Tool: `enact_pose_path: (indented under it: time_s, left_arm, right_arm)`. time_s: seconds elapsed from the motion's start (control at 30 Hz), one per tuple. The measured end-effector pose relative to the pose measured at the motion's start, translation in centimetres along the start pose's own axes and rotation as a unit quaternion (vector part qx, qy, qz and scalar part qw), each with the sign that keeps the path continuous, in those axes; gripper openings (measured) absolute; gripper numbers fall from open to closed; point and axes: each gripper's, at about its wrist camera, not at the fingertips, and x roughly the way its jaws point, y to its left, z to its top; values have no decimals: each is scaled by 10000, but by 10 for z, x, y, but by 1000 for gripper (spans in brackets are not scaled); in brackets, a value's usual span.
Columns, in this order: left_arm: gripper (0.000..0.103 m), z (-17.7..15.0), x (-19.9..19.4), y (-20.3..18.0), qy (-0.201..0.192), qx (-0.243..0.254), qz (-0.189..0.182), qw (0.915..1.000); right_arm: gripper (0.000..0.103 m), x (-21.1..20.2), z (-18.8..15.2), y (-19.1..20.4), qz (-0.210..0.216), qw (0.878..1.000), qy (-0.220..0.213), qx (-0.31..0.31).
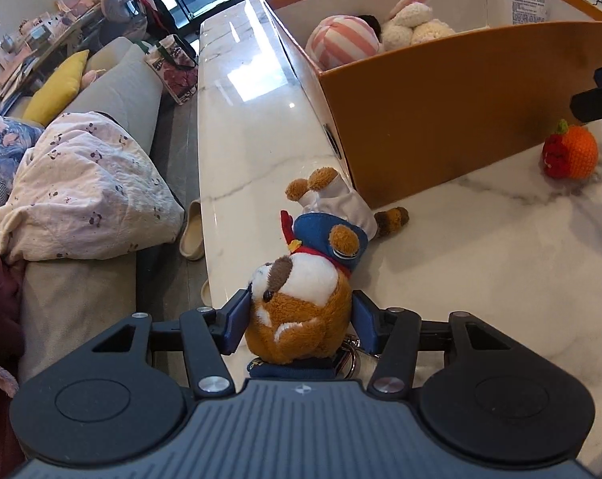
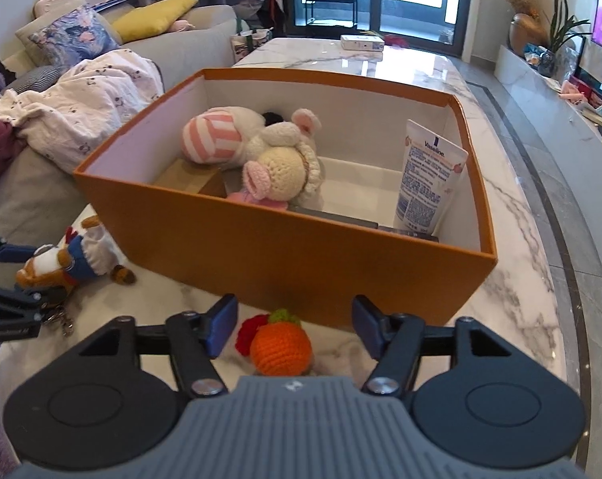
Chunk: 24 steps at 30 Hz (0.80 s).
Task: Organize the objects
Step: 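Grasp the orange knitted fruit with the right gripper while the left holds the dog plush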
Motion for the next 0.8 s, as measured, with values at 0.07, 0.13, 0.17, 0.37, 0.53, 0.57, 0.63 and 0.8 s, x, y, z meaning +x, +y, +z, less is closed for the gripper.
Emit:
enact_pose_path:
  time_s: [0.07, 0.13, 0.17, 0.37, 0.53, 0.57, 0.63, 0.8]
  left_arm:
    - [61, -1, 0, 0, -35, -69, -4, 10000]
    - [60, -1, 0, 1, -63, -161, -3, 9999]
    - [60, -2, 0, 1, -80, -177, 7, 9998]
    - [60, -4, -1, 4, -167, -399, -58, 9990]
    - [60, -4, -3, 8, -170, -599, -158, 9979]
    - [60, -4, -3, 9, -169, -659, -187, 9975]
    - [60, -4, -4, 10, -164, -699, -213, 9972]
    - [61, -5, -6, 9, -165, -636, -234, 9976]
  right_arm:
    - [69, 7, 0, 4, -19, 10000, 26, -51]
    - [70, 15, -1, 8, -13, 10000, 50, -69]
    - [70, 20, -1, 10, 40, 9999, 131, -58]
    - [69, 39, -6, 20, 55, 9992, 375, -113]
    - [56, 45, -11, 20, 136, 9984, 543, -100]
    - [54, 46, -12, 20, 149, 9981, 581, -109]
    - [53, 46, -14, 20, 150, 9981, 580, -139]
    - [51, 44, -16, 23, 164, 9980, 549, -257]
